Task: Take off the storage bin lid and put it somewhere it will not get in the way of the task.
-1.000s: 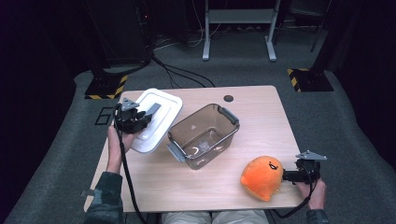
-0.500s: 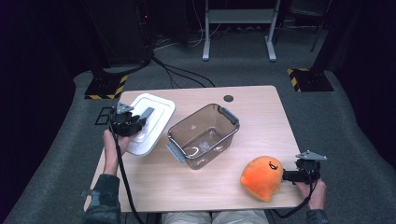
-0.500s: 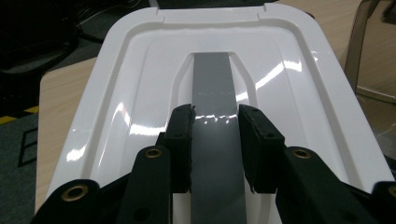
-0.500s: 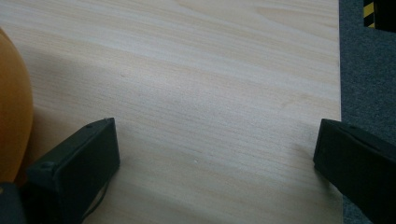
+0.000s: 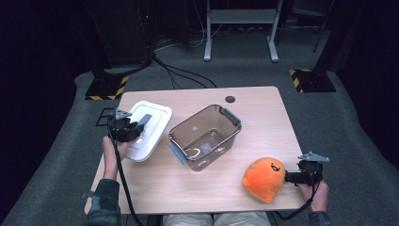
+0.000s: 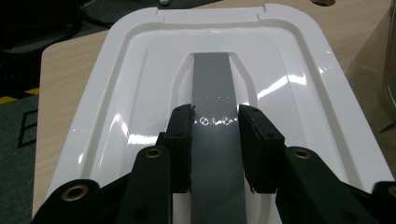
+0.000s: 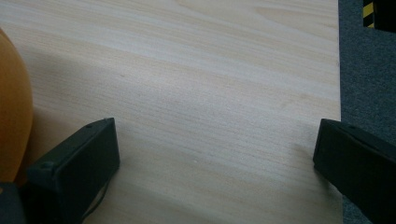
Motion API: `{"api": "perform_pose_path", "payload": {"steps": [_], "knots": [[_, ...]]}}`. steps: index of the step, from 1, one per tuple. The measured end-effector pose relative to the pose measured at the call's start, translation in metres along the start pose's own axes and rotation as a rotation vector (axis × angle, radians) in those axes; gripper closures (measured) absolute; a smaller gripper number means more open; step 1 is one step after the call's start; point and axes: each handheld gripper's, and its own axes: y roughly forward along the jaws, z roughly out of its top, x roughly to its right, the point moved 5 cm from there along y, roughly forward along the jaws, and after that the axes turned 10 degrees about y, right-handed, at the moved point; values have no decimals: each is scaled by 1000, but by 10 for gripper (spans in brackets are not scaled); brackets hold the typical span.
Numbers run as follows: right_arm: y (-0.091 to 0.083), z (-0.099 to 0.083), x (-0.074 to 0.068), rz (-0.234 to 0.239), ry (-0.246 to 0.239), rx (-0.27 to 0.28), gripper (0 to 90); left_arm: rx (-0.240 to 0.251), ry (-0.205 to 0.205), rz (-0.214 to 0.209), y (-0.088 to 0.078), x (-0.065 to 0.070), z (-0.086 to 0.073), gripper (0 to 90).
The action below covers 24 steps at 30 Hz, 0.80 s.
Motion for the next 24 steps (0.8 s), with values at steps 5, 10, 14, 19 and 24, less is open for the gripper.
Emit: {"api": "perform_pose_path", "payload": {"steps": [5,10,14,19,24], "knots": [[0,0,0,-3,0,1,0,-11,-12,1,4,-1,-8,660],[0,0,0,-3,0,1,0,-20,-26,-3,8,-3,-15,660],[0,0,0,-3,0,2,0,-17,-43,1,11,-4,-20,660],[0,0,0,-3,0,2,0,-28,-59,2,17,-4,-28,660],[0,0,0,-4,0,2,0,-42,-78,-12,24,-4,-38,660]]}}
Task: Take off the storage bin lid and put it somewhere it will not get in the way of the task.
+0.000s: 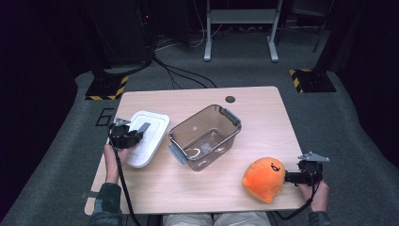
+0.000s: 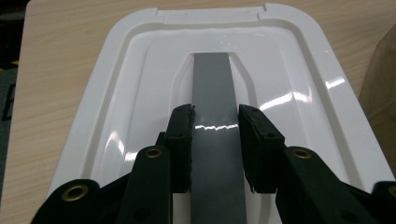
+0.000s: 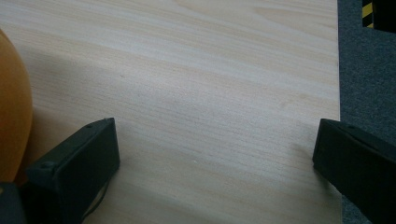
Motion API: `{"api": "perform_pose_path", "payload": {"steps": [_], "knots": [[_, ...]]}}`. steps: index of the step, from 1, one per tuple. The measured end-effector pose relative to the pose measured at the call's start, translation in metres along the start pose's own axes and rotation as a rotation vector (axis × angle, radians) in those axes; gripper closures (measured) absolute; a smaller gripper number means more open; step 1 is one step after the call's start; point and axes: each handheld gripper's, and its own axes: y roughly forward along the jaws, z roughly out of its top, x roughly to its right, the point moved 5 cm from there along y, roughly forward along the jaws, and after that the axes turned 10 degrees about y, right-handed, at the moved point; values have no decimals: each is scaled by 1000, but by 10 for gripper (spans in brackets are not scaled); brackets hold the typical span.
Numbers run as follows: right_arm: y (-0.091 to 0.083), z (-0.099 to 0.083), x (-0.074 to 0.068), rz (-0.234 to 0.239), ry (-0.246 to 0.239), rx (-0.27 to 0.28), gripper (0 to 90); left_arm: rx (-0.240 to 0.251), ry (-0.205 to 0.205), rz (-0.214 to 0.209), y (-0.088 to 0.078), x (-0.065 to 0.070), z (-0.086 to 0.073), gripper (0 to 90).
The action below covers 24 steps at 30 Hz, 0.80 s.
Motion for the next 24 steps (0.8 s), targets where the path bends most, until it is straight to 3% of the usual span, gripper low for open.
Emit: {"api": "perform_pose_path", "payload": {"steps": [6,24], "knots": [[0,0,0,0,0,0,0,-23,-22,-8,11,1,-11,660],[0,0,0,0,0,0,0,-87,-20,-28,34,8,-29,660]]}}
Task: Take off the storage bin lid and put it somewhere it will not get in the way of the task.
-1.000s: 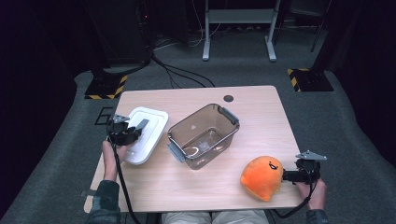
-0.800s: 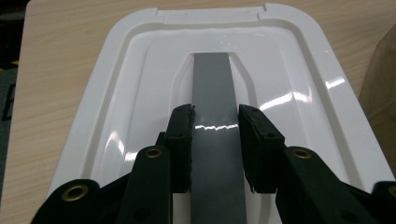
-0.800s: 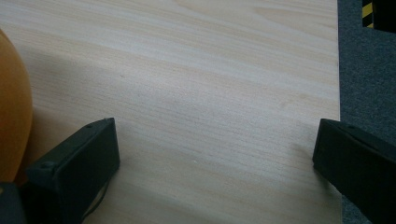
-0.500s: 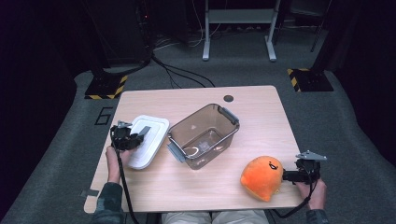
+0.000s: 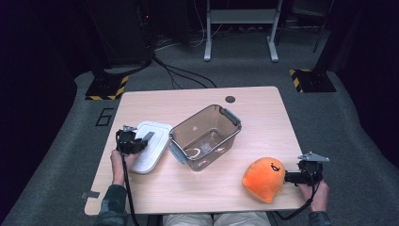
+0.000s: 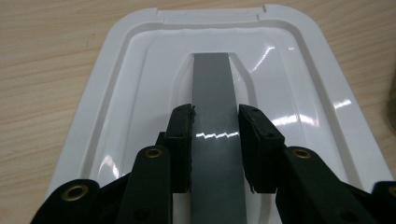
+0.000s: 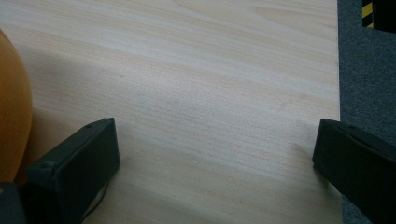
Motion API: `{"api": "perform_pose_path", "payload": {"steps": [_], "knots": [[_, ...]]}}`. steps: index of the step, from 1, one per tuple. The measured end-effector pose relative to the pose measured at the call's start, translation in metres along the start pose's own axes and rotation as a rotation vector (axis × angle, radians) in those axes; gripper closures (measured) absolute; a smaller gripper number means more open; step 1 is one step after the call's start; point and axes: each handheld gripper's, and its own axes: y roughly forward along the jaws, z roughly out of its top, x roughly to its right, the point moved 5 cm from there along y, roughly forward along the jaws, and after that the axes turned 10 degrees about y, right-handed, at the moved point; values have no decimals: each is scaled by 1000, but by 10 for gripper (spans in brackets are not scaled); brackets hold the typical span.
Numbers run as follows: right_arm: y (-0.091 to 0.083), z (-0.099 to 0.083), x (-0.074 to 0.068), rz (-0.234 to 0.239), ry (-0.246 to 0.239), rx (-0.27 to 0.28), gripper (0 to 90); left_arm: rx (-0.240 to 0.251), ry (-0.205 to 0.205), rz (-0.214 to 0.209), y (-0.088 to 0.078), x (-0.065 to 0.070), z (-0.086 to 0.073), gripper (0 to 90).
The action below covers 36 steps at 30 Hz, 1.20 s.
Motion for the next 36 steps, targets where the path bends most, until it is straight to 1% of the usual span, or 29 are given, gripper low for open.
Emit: {"api": "perform_pose_path", "payload": {"steps": [7,11,14,15,19,21,25,28,36], "knots": [[0,0,0,0,0,0,0,-27,11,14,7,3,-1,660],[0,0,0,-2,2,0,0,-59,27,23,12,3,-2,660],[0,0,0,-1,5,1,0,-63,31,32,13,4,-2,660],[0,0,0,-2,2,0,0,-64,36,28,14,3,-2,660],[0,0,0,-1,5,1,0,-71,30,32,17,2,-3,660],[0,0,0,-2,6,1,0,-68,25,36,18,1,-3,660],[0,0,0,-2,2,0,0,-57,29,38,20,0,-2,660],[0,0,0,-2,6,1,0,-52,19,47,21,-2,-2,660],[0,0,0,-3,3,0,0,-17,-11,41,21,-3,-2,645]]}}
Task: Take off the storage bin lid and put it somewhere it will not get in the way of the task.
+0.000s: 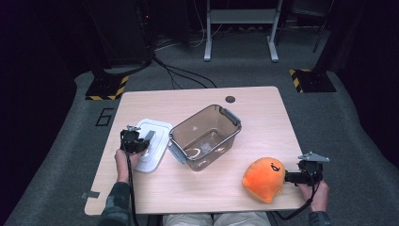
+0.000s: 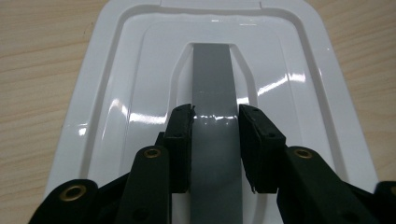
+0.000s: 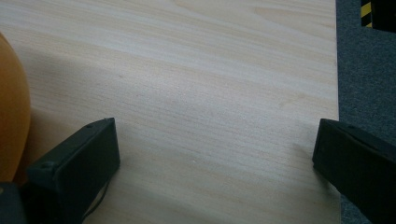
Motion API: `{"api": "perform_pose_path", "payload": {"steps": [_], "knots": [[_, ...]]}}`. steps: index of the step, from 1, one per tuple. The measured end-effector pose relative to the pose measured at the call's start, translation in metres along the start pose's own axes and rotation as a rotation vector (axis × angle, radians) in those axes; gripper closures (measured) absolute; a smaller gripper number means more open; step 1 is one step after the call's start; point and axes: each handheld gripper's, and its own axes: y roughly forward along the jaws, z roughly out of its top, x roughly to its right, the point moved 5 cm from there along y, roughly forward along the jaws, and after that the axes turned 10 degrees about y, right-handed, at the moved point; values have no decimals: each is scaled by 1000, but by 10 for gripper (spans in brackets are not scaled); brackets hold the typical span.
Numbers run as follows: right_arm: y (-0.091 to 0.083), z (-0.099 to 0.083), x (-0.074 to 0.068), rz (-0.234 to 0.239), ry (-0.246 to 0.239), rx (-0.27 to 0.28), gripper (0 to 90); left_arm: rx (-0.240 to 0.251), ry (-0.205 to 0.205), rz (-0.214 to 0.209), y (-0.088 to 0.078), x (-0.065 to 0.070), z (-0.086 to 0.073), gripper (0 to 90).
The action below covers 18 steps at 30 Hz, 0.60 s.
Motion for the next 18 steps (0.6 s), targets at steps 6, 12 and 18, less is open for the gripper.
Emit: {"api": "perform_pose_path", "payload": {"steps": [6,12,18], "knots": [[0,0,0,1,3,1,0,2,-9,2,-5,-1,0,413],[0,0,0,0,3,1,0,34,-29,11,-16,4,1,184],[0,0,0,0,3,1,0,57,-14,3,-25,11,-3,134]]}}
